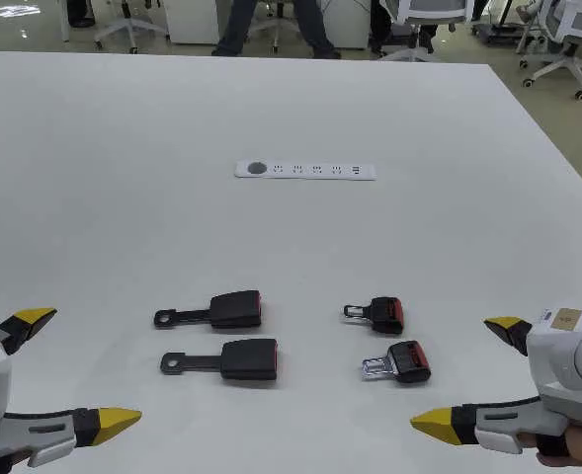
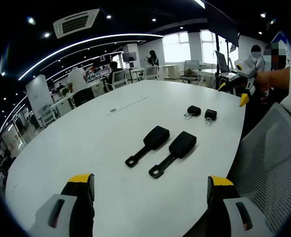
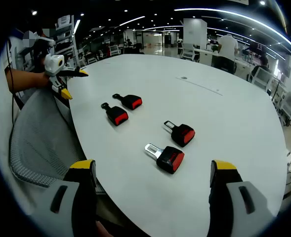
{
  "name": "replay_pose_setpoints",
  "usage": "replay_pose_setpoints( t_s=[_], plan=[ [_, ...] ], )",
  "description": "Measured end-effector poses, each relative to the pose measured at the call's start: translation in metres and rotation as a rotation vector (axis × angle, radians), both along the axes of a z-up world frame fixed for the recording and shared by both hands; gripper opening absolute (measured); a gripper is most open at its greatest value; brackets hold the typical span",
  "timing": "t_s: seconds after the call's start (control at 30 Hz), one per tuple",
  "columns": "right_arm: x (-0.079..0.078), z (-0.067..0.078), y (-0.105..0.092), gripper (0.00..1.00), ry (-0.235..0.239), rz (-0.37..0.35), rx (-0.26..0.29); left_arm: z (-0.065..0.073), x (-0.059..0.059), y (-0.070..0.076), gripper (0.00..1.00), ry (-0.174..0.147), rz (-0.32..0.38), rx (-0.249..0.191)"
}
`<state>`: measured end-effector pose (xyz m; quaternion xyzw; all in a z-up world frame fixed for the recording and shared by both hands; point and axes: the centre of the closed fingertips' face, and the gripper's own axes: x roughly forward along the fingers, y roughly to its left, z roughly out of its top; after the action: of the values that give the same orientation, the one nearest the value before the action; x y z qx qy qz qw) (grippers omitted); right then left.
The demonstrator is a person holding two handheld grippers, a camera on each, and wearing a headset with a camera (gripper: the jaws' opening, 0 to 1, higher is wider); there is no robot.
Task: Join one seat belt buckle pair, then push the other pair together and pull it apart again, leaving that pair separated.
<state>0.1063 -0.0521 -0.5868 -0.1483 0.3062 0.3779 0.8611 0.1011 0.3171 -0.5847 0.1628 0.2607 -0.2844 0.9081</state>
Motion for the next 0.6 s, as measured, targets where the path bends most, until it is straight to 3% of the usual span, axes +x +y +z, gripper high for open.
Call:
replay_pose_setpoints(
  t_s=[0.17, 0.3, 0.4, 0.47, 0.6],
  plan=[
    [0.001, 0.002, 0.003, 0.97, 0.002, 0.007, -0.005, 0.000, -0.001, -0.002, 1.00, 0.004, 0.003, -0.003],
    [0.004, 0.004, 0.000, 0.99, -0.022, 0.007, -0.024, 0.000, -0.002, -0.004, 1.00, 0.006, -0.004, 0.000],
    [0.006, 0.004, -0.004, 0.98, -0.019, -0.022, -0.028, 0.000, -0.002, -0.004, 1.00, 0.009, -0.002, 0.006],
    [0.009, 0.001, -0.011, 0.95, -0.026, -0.043, -0.090, -0.001, -0.003, -0.005, 1.00, 0.014, -0.005, 0.005],
    [0.010, 0.005, -0.001, 0.97, -0.019, -0.048, -0.009, -0.002, -0.003, -0.007, 0.99, 0.018, -0.011, 0.006]
  ],
)
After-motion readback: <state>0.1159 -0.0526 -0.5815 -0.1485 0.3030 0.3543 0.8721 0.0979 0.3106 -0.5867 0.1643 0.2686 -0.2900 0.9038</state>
